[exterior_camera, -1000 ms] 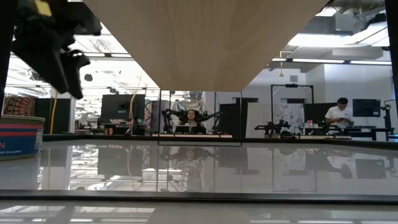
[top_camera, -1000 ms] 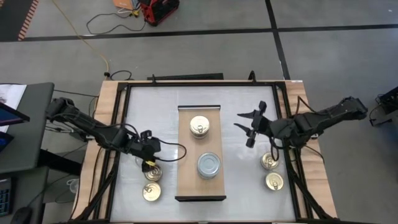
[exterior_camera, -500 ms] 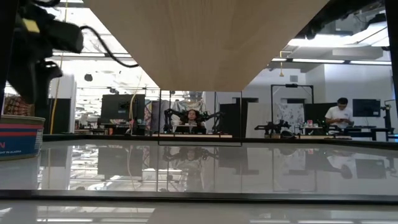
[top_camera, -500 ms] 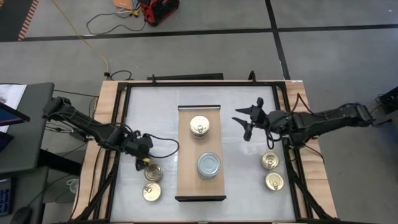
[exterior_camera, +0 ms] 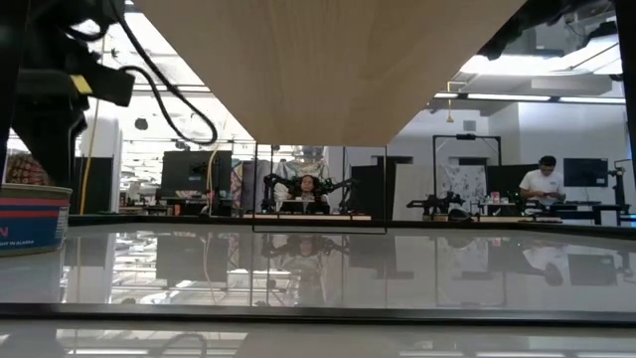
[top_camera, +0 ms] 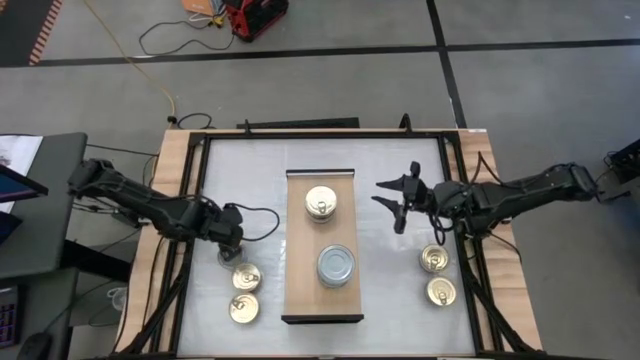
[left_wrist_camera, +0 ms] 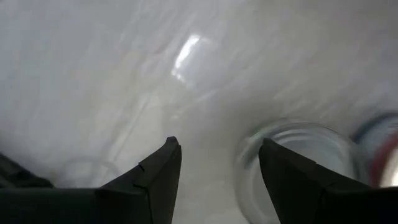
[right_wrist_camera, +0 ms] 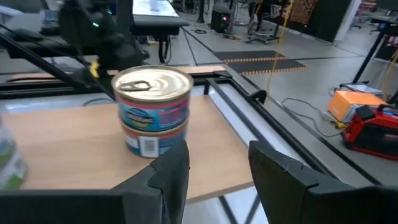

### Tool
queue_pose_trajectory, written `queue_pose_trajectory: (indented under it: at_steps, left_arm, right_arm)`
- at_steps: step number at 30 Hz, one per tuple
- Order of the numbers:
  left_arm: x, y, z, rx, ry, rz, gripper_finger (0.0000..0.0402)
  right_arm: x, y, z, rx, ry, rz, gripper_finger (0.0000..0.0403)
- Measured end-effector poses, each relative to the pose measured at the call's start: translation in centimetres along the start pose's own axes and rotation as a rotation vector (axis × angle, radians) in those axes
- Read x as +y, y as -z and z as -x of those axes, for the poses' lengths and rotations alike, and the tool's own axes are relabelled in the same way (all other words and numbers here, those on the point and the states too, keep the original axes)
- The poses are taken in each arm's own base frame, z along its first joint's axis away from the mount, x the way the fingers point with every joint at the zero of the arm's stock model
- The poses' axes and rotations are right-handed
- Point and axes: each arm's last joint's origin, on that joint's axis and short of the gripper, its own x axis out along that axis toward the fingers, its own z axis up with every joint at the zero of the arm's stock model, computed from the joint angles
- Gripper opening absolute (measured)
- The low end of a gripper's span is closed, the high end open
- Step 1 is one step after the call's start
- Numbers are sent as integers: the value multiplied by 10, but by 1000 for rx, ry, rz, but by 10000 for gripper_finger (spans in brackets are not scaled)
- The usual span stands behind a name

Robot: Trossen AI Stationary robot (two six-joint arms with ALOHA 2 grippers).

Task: Stack canned seafood by type on shelf
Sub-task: Stack the blue tuna can on top of the stacked blue tuna cans on the shelf

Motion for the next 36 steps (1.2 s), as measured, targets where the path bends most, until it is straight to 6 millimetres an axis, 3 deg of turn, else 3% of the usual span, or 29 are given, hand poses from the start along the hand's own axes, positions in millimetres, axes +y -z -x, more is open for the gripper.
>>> queue_pose_trajectory:
  at_steps: [12, 18, 27, 36]
  left_arm:
    - [-5, -7, -3, 41, 135, -157, 202]
    - [-18, -14, 5, -50, 325, -207, 161]
    - [-40, -24, -4, -122, 427, -275, 111]
    - [-46, -16, -1, -132, 420, -304, 124]
  right_arm:
    - [17, -2, 9, -22, -99, -54, 195]
    - [22, -2, 13, -27, -133, -75, 195]
    - [31, 2, 4, -16, -139, -76, 195]
    - [31, 1, 1, -26, -131, -71, 195]
